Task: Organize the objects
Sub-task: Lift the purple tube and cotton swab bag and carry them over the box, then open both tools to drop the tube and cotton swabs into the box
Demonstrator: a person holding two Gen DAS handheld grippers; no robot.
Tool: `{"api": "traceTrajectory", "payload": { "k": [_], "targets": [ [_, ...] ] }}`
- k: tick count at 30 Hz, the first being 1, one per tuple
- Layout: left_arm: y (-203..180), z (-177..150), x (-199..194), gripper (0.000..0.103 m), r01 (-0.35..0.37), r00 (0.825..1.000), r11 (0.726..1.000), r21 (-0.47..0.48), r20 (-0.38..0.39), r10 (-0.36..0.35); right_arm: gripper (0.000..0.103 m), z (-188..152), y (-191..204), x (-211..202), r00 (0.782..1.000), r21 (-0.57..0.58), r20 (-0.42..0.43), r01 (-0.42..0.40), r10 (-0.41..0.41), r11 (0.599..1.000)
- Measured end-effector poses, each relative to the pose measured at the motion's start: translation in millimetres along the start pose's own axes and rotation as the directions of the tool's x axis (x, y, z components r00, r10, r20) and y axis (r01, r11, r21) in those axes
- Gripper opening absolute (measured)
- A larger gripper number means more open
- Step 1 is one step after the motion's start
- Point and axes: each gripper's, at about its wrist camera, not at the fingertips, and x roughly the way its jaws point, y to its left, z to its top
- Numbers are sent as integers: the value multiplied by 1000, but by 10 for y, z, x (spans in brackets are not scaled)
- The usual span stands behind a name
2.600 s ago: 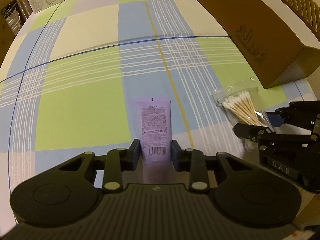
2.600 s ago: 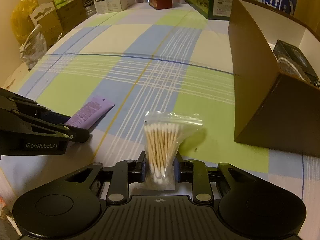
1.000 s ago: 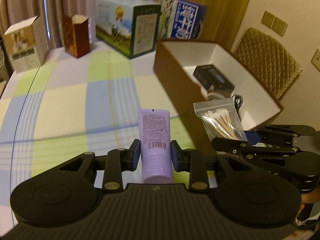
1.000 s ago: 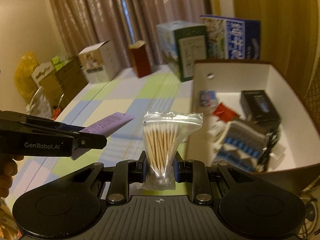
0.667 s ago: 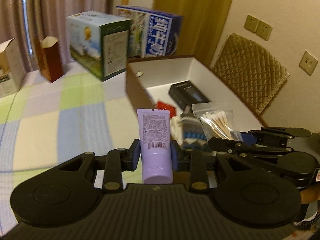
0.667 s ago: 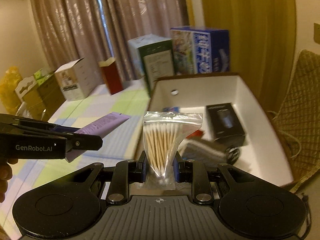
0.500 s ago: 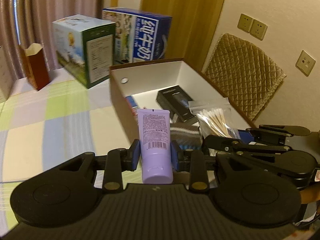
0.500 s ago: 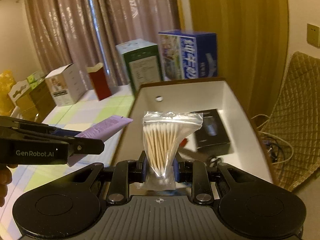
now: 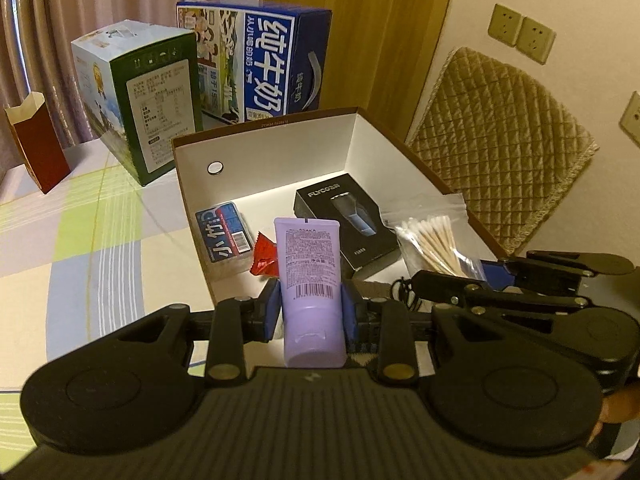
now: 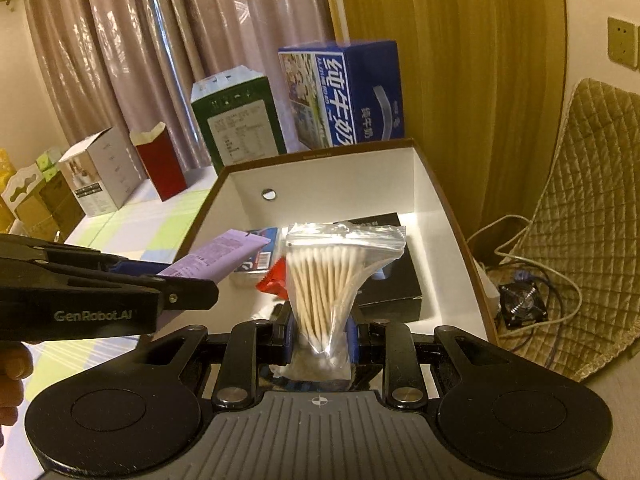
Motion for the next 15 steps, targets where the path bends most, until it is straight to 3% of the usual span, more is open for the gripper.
{"api": "traceTrajectory", "payload": {
  "k": [15],
  "targets": [
    [129, 273, 570, 27, -75, 995, 997, -26, -65, 73, 22, 207, -108, 384, 999, -1, -40, -31, 31, 1000]
  ]
}}
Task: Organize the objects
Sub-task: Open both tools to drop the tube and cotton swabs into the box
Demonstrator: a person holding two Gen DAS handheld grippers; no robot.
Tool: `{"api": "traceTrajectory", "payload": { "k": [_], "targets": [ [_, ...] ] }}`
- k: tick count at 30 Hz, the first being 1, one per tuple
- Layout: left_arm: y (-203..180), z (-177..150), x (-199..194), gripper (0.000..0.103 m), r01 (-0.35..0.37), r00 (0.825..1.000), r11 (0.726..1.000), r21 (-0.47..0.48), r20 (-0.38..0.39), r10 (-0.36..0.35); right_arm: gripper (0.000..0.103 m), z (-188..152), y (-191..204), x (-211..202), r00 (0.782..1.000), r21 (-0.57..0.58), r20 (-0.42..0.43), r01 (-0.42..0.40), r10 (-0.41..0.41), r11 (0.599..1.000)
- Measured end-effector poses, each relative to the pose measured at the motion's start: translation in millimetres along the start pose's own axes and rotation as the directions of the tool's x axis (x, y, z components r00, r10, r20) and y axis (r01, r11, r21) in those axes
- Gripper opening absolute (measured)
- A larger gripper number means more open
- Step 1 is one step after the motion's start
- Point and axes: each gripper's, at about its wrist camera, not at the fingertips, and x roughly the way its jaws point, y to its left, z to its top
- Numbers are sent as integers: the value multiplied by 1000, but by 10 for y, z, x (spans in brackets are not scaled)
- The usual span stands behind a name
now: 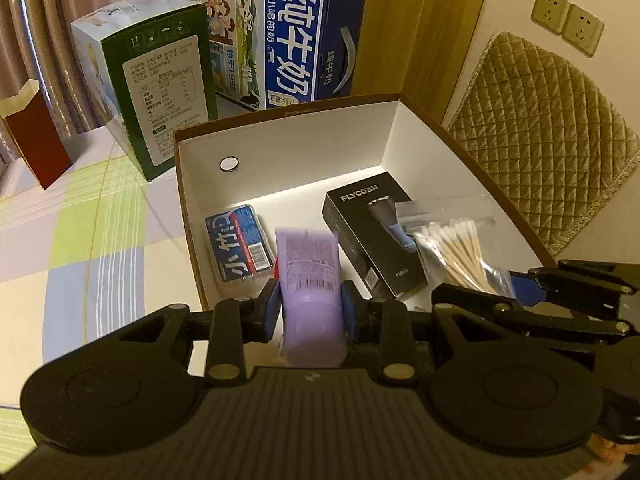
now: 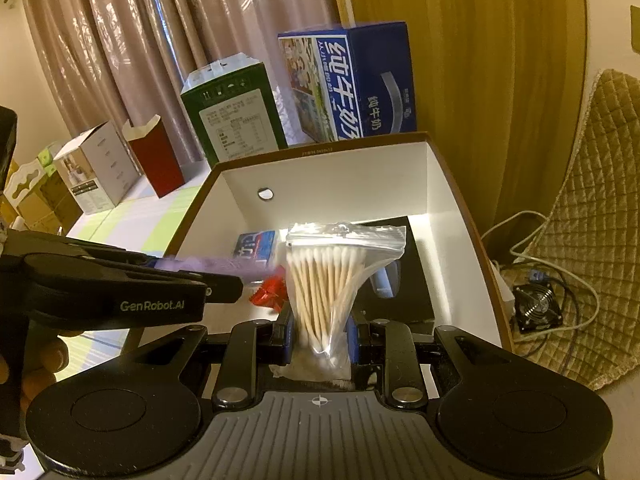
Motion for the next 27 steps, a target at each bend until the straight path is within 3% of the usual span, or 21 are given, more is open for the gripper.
{"api": "traceTrajectory", "payload": {
  "k": [7, 14, 19, 21, 22, 23, 25, 27],
  "targets": [
    [53, 82, 0, 33, -9, 1000, 1000, 5, 18, 9, 22, 44, -4, 99, 1000, -4, -15, -19, 19, 1000],
    [125, 121, -96, 56, -32, 999, 999, -3, 38, 32, 22, 62, -3, 174, 999, -2, -32, -27, 27, 1000],
    [168, 124, -170, 64, -44, 998, 999, -9, 48, 44, 23, 95, 47, 208, 999, -23, -20, -35, 34, 999],
    [182, 113, -198, 68, -54, 997, 998, -12, 52, 54, 31, 116, 74, 218, 999, -39, -11, -47, 46, 998],
    [194, 107, -215, 71, -55, 997, 998, -17, 53, 56, 57, 125, 88, 222, 999, -45, -5, -44, 44, 998],
    [207, 104, -232, 75, -55, 997, 998, -22, 54, 56, 76, 128, 102, 211, 999, -49, 10, -31, 32, 998],
    [229, 90, -276, 80, -54, 997, 998, -31, 58, 56, 78, 116, 128, 158, 998, -67, 57, -23, 26, 997],
    [245, 70, -334, 81, -58, 996, 998, -35, 66, 60, 78, 117, 133, 146, 999, -73, 40, -29, 32, 997]
  ]
}}
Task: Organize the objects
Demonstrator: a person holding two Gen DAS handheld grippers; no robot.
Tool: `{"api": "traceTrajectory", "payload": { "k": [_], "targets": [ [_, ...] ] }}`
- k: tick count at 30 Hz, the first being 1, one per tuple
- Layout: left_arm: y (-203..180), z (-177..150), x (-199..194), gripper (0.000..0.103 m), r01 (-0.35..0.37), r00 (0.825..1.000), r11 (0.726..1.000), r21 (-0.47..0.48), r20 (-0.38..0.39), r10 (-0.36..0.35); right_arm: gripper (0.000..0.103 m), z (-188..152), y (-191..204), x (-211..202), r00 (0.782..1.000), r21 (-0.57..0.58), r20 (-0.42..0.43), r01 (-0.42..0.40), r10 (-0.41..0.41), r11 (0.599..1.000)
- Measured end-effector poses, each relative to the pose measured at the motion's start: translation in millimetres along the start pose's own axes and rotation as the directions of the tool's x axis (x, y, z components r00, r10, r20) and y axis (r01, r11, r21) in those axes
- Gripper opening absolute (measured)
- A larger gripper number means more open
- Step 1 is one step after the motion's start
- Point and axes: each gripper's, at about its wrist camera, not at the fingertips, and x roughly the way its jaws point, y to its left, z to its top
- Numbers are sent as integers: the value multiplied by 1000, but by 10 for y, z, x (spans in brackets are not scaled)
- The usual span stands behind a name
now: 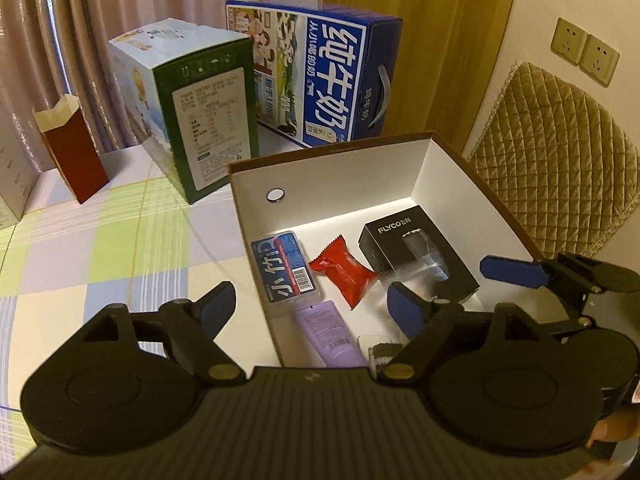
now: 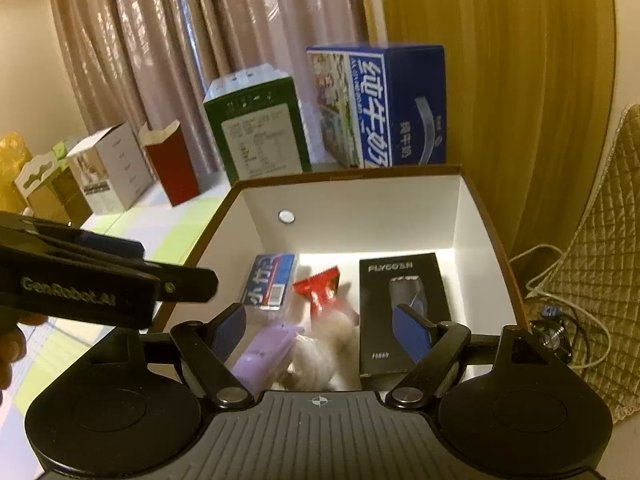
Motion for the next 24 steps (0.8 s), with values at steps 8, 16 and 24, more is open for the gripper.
{"api": "traceTrajectory", "payload": {
  "k": [8, 16, 24],
  "targets": [
    [24, -98, -223, 96, -27, 1000, 1000, -11, 10, 27, 101, -133, -11, -198, 1000, 20, -22, 10, -9, 1000],
    [-44, -229, -440, 100, -48, 999, 999, -24, 14, 49, 101, -249, -6, -467, 999, 16, -38, 22, -21, 1000],
    [-76, -404, -706, 102, -62, 998, 997, -36, 21, 63, 101, -399, 30, -716, 998, 51, -46, 41, -38, 998]
  ]
}}
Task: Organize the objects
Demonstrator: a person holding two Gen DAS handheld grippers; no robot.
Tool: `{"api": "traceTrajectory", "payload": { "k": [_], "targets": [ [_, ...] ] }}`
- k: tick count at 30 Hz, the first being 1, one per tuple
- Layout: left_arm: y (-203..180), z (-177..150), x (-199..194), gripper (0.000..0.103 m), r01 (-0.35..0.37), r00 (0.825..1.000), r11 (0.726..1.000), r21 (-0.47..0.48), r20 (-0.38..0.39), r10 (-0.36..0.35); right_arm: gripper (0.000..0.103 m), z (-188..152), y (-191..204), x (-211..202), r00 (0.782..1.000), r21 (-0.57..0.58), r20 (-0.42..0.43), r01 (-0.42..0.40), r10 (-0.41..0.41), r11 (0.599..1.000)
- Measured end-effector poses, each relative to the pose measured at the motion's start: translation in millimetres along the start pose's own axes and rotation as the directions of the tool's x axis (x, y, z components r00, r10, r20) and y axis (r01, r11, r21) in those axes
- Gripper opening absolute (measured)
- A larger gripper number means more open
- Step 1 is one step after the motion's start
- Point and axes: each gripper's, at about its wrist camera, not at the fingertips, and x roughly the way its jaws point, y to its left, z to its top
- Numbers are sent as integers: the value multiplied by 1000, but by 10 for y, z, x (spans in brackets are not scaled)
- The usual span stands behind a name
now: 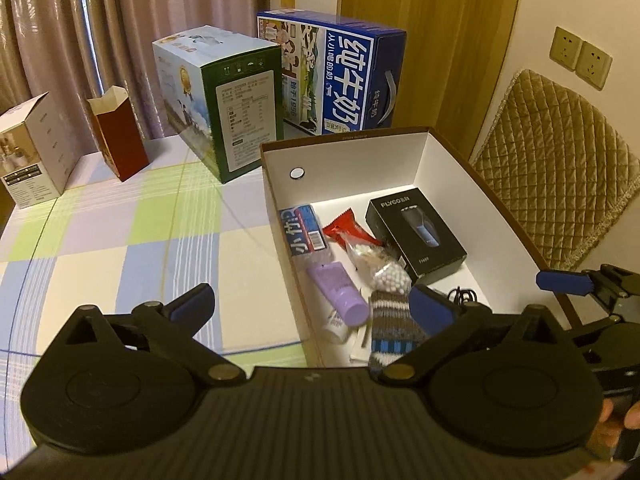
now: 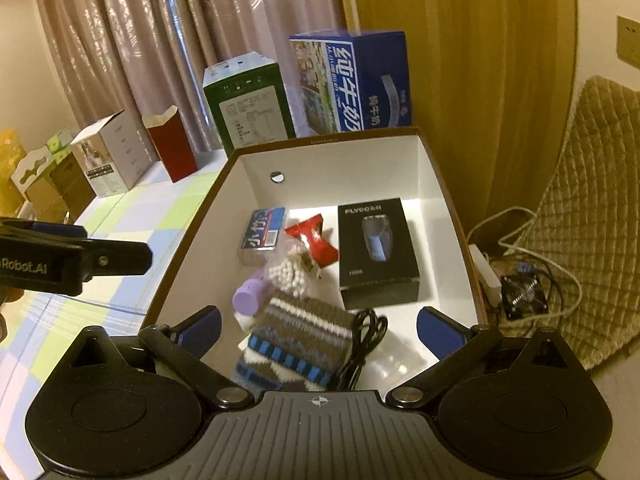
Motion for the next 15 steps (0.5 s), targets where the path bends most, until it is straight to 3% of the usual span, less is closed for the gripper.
{"api": "traceTrajectory", "payload": {
  "k": [15],
  "targets": [
    [381, -562, -675, 102, -12, 1000, 1000, 5, 21, 12, 101, -404, 509, -447, 1000, 64, -23, 11, -9, 998]
  ]
}}
